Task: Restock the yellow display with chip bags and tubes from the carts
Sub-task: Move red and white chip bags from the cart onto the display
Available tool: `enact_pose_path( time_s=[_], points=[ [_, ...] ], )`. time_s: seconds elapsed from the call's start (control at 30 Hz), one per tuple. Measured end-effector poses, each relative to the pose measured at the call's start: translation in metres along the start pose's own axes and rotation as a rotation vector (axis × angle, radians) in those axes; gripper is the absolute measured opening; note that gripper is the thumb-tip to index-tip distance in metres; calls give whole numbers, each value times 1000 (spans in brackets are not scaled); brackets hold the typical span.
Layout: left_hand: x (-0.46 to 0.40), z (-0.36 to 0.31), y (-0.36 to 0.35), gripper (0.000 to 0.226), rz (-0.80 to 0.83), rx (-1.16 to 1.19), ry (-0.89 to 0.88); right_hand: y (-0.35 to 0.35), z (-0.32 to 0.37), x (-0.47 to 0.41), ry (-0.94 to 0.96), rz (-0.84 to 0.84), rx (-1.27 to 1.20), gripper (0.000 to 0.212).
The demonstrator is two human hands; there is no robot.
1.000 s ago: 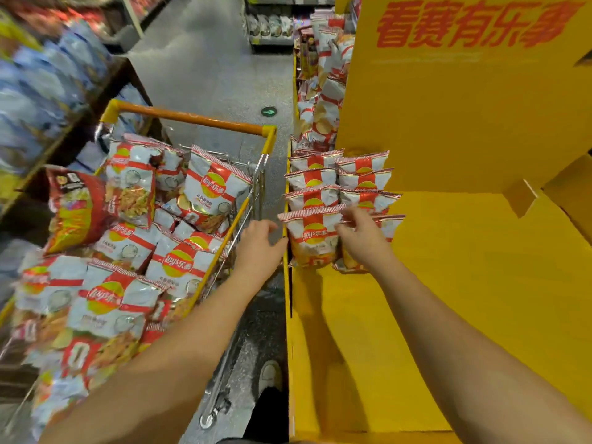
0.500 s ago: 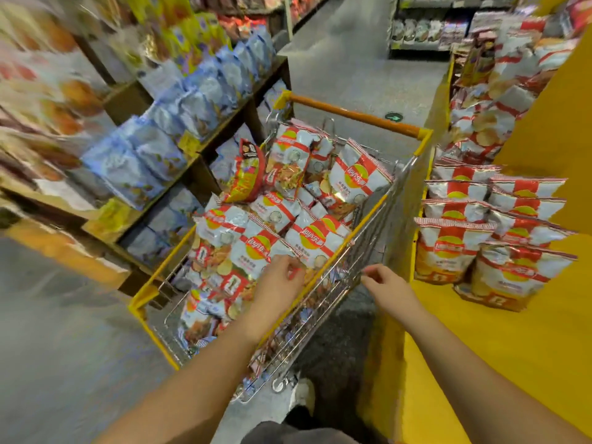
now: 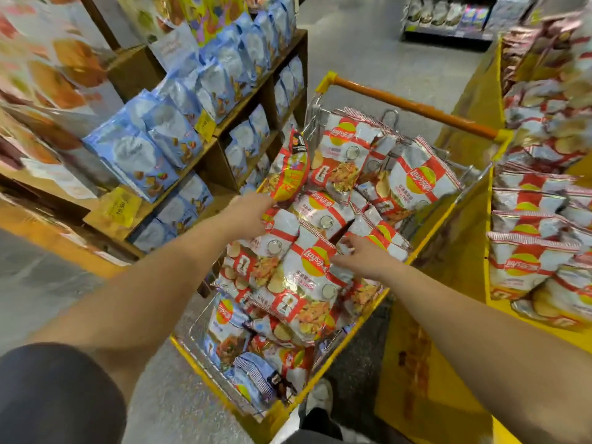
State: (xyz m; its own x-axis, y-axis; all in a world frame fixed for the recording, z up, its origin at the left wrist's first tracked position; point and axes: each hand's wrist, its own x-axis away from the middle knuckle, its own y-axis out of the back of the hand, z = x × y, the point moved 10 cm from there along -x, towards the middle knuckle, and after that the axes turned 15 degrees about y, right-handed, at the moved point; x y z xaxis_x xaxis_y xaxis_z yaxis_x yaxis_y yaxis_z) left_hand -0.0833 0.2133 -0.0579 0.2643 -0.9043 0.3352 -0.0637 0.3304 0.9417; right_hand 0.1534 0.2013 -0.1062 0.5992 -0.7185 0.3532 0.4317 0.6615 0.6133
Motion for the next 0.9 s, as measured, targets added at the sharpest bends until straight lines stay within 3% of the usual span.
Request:
enact_pose_path(
  time_s=[0.2, 0.37, 0.47, 0.57, 0.73, 0.8, 0.9],
  points=[
    [-29, -19, -23, 60, 174, -215, -164, -17, -3, -26, -123, 67, -30, 83],
    [-31, -24, -21, 58, 127, -343, -198, -26, -2, -27, -141, 158, 14, 82],
    [-23, -20, -18, 57, 135, -431, -178, -38, -2, -18, -142, 235, -114, 73],
    [-13, -12, -13, 39, 121, -485, -177, -49, -5, -9, -134, 256, -193, 54],
    [13, -10, 1, 26, 149, -392, -109, -43, 4, 11, -38, 235, -242, 53],
    [27, -21, 15, 28, 126, -385, -98, -23, 16, 27, 55, 241, -139, 48],
    [51, -48, 48, 31, 53, -426, -94, 20, 37, 52, 209, 223, 126, 69]
  ],
)
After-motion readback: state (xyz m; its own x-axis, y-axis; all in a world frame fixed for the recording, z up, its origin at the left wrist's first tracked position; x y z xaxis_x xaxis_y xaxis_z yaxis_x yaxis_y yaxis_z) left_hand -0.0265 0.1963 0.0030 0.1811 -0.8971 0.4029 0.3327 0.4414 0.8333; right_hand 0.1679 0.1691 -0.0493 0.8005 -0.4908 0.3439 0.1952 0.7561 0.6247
